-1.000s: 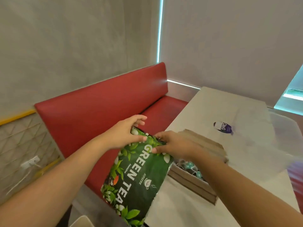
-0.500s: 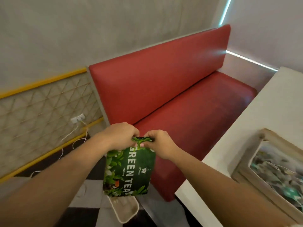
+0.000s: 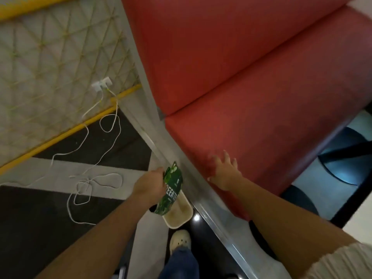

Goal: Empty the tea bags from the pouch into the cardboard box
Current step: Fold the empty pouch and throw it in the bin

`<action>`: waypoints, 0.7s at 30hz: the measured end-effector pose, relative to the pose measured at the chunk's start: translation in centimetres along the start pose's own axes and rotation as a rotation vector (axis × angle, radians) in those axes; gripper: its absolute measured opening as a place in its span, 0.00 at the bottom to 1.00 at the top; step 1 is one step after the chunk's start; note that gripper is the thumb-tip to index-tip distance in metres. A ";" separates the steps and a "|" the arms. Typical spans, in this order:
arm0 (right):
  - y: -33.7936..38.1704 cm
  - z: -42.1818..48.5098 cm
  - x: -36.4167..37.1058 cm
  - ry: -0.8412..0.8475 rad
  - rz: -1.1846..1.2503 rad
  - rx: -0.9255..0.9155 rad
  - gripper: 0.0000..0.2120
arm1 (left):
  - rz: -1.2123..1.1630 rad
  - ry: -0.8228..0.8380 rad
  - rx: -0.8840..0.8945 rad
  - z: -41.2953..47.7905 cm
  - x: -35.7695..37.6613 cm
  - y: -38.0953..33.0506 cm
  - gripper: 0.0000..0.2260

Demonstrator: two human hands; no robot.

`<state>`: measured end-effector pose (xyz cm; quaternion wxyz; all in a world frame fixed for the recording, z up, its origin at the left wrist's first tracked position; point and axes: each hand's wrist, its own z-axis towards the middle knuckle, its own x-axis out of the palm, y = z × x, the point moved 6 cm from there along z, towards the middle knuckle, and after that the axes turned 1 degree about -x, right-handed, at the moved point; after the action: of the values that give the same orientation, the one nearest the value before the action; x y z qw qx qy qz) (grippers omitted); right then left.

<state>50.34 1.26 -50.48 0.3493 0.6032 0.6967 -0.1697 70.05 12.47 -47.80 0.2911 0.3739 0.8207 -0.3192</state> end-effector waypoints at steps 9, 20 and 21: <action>-2.4 2.1 5.8 0.030 -0.243 0.066 0.47 | -0.145 -0.067 -0.137 3.9 8.7 3.7 0.35; -1.3 2.0 6.1 0.049 -0.331 0.140 0.50 | -0.030 0.242 -0.127 6.5 15.6 4.4 0.23; -1.3 2.0 5.9 0.049 -0.329 0.134 0.49 | -0.014 0.232 -0.101 6.6 15.4 4.2 0.21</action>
<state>49.48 3.93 -56.22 0.2586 0.5068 0.7815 -0.2560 66.45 16.34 -64.25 0.2105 0.3875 0.8664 -0.2342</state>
